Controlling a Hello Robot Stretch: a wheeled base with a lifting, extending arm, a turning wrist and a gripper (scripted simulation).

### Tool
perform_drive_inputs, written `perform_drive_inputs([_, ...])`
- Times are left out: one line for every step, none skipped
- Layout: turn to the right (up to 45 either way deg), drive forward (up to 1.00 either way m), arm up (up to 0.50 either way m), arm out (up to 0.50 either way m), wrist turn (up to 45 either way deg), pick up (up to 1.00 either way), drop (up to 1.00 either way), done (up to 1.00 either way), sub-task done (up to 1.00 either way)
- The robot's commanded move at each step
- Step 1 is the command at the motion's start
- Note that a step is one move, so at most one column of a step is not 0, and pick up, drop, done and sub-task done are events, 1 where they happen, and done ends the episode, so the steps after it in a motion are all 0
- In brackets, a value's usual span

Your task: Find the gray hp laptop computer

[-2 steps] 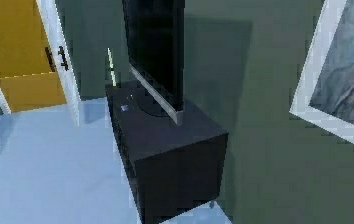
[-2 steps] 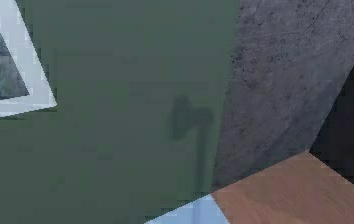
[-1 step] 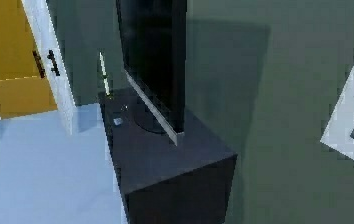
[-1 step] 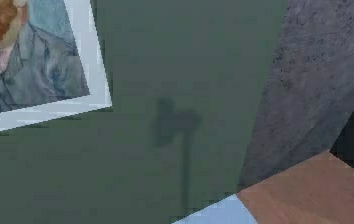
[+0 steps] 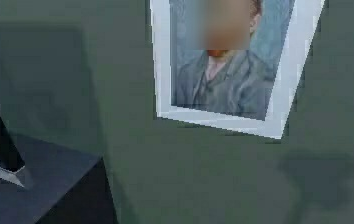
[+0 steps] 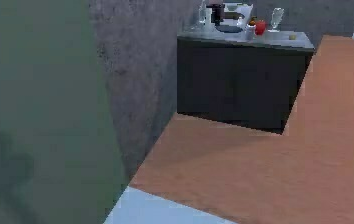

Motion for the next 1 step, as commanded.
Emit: perform_drive_inputs([42.0, 0.00, 0.00, 0.00, 0.0, 0.00, 0.00, 0.00, 0.00])
